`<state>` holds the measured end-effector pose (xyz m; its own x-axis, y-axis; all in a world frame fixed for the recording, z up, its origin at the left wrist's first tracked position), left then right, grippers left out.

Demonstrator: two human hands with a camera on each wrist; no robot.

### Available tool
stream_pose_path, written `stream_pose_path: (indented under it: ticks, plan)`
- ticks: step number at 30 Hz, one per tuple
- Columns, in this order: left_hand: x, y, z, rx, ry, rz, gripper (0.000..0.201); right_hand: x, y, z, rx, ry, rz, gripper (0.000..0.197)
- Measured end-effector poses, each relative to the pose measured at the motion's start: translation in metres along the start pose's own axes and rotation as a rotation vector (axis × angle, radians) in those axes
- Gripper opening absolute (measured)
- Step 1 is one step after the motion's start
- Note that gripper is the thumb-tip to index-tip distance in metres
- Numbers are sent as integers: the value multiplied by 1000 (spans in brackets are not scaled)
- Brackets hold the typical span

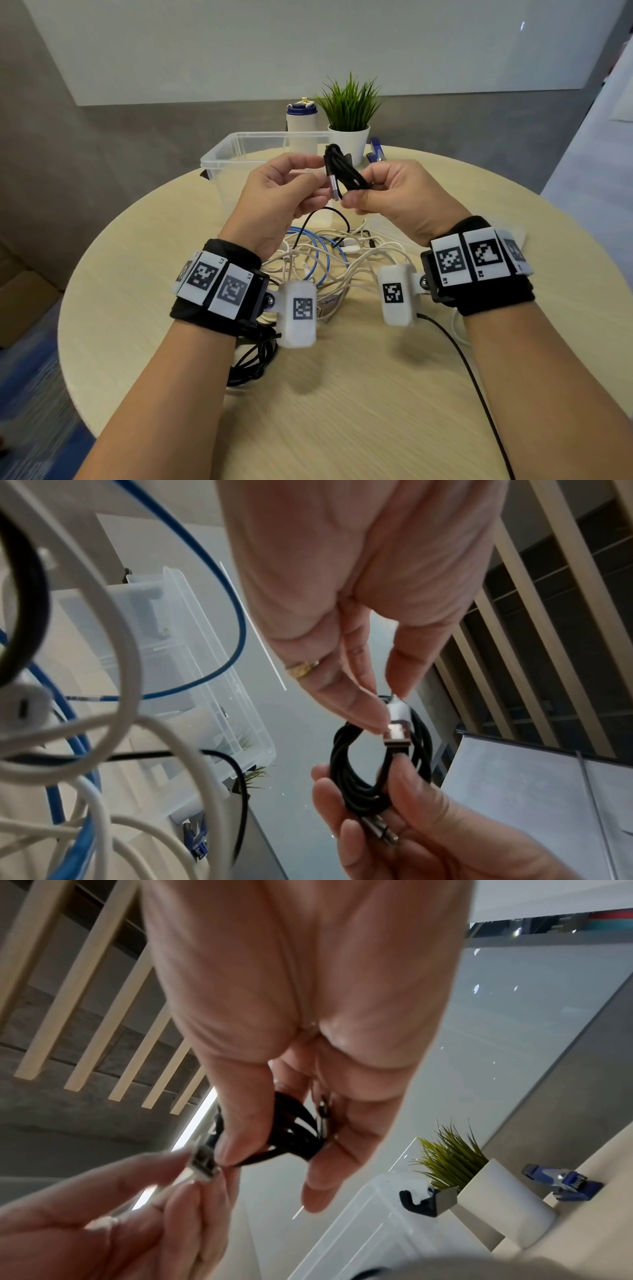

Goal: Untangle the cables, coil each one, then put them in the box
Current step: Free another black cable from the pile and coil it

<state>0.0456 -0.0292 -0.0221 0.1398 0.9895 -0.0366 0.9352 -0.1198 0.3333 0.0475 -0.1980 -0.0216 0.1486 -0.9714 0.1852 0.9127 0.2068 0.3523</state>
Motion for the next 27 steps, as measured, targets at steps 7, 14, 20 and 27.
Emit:
stream_pose_path:
  ticks: [7, 14, 20, 27]
  plan:
    - [1, -1, -2, -13, 119, -9, 14, 0, 0, -2, -14, -71, -8, 14]
    - [1, 0, -1, -12, 132, -11, 20, 1, -1, 0, -33, -45, 44, 12]
    - [10, 5, 2, -40, 169, -123, 24, 3, 0, 1, -49, -45, 41, 12]
    - [4, 4, 6, 27, 114, -57, 15, 3, 1, -2, 11, 20, 74, 19]
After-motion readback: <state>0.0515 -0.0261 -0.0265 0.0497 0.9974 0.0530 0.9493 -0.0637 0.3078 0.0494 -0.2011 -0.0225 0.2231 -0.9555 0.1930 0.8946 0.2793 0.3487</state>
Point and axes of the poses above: each hand's wrist, its own y-axis towards the middle knuckle, its own x-axis out of the back of the hand, z = x × y, the point moved 1 cm from there along y, towards the middle knuckle, and after that the axes turned 7 degrees about y, right-handed, at the moved point
